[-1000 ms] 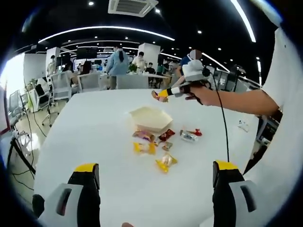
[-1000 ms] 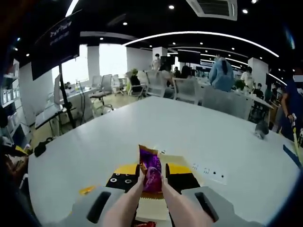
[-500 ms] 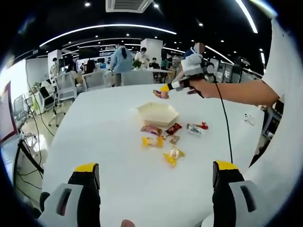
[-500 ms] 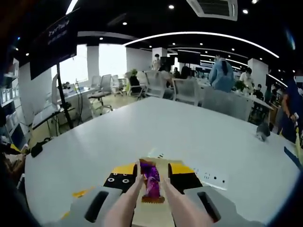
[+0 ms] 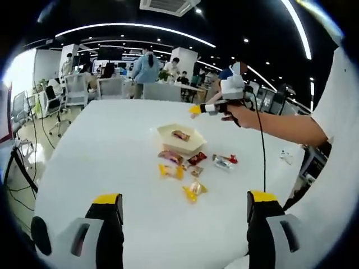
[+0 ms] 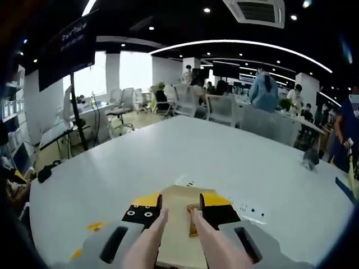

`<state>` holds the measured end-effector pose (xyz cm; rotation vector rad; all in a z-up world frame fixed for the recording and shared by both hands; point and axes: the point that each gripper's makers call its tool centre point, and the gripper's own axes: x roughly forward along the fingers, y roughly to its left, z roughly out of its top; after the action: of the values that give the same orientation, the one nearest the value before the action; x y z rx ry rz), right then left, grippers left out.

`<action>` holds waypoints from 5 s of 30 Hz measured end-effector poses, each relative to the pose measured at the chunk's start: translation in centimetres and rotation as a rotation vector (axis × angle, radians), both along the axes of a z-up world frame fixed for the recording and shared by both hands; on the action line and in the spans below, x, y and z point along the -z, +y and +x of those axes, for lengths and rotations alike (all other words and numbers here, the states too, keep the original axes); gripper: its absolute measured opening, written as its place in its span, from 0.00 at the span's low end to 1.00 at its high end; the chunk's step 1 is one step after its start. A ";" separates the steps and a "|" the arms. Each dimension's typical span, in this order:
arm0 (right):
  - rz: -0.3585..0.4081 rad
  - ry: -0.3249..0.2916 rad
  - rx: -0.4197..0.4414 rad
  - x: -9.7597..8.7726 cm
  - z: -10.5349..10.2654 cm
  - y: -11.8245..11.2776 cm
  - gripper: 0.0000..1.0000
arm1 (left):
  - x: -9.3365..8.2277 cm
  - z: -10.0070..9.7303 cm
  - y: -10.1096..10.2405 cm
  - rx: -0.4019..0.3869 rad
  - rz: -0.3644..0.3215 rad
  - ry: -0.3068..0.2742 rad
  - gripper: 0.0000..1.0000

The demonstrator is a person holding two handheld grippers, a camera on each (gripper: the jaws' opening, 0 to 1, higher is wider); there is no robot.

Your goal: Place the target food into the container with the food tongs after gripping and lifting it, then release it inside without dropping or visibly crushing the food.

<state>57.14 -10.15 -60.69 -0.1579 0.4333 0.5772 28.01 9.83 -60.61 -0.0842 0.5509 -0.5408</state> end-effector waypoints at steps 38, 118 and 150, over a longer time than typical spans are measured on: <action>0.064 -0.059 -0.005 -3.6 -9.5 -1.9 0.28 | -1.5 -0.8 -2.9 0.068 0.011 -0.041 0.99; 0.065 0.098 0.354 8.3 -19.6 -13.2 0.28 | 1.4 -1.7 -6.8 0.200 -0.005 0.074 0.99; 0.462 0.264 0.480 10.9 -18.0 -13.2 0.28 | 1.4 -1.5 -5.4 0.172 0.028 0.086 0.99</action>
<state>39.14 -23.39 -71.56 0.4605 0.5598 0.2106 26.51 4.46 -62.03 -0.0338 0.6536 -0.6996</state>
